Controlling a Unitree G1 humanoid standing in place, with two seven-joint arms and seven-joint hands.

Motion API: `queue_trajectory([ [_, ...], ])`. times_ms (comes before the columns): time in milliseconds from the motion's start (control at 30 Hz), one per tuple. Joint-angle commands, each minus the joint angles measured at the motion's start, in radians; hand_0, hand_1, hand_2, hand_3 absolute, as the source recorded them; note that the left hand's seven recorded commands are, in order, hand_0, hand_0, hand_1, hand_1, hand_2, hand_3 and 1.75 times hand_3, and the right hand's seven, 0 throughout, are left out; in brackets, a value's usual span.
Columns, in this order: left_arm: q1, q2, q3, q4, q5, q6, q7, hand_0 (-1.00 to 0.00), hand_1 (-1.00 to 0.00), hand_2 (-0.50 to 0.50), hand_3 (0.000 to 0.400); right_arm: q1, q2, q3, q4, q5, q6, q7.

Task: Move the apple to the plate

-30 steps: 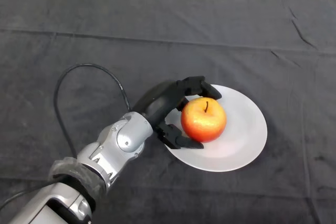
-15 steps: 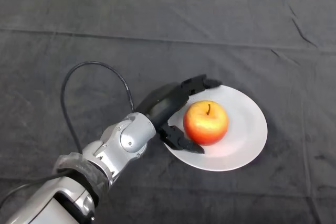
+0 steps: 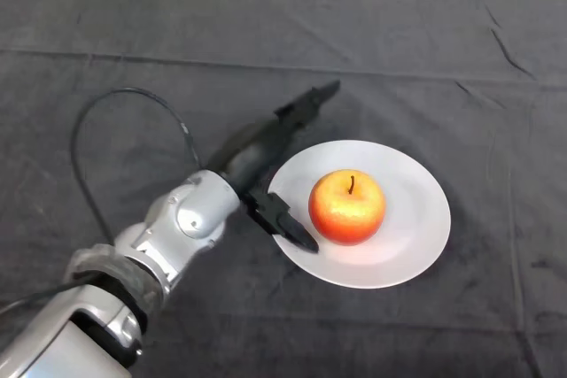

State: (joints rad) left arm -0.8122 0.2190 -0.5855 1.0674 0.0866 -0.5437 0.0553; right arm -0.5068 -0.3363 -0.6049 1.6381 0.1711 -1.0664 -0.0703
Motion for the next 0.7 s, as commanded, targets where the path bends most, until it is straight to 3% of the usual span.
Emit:
queue_trajectory([
  [33,-0.022,0.050,0.028,-0.006,-0.022,-0.026,-0.001,0.00,0.00,0.00,0.000,0.113,0.091,-0.0189,0.124,0.0060,0.102,-0.0032],
  [433,0.059,0.144,0.164,-0.120,-0.078,-0.057,0.053,0.00,0.00,0.00,0.000,0.113,0.091,-0.0211,0.123,0.0034,0.103,-0.0037],
  [700,0.152,0.238,0.268,-0.270,-0.124,-0.045,0.065,0.00,0.00,0.00,0.000,0.114,0.091,-0.0220,0.121,0.0021,0.104,-0.0041],
])
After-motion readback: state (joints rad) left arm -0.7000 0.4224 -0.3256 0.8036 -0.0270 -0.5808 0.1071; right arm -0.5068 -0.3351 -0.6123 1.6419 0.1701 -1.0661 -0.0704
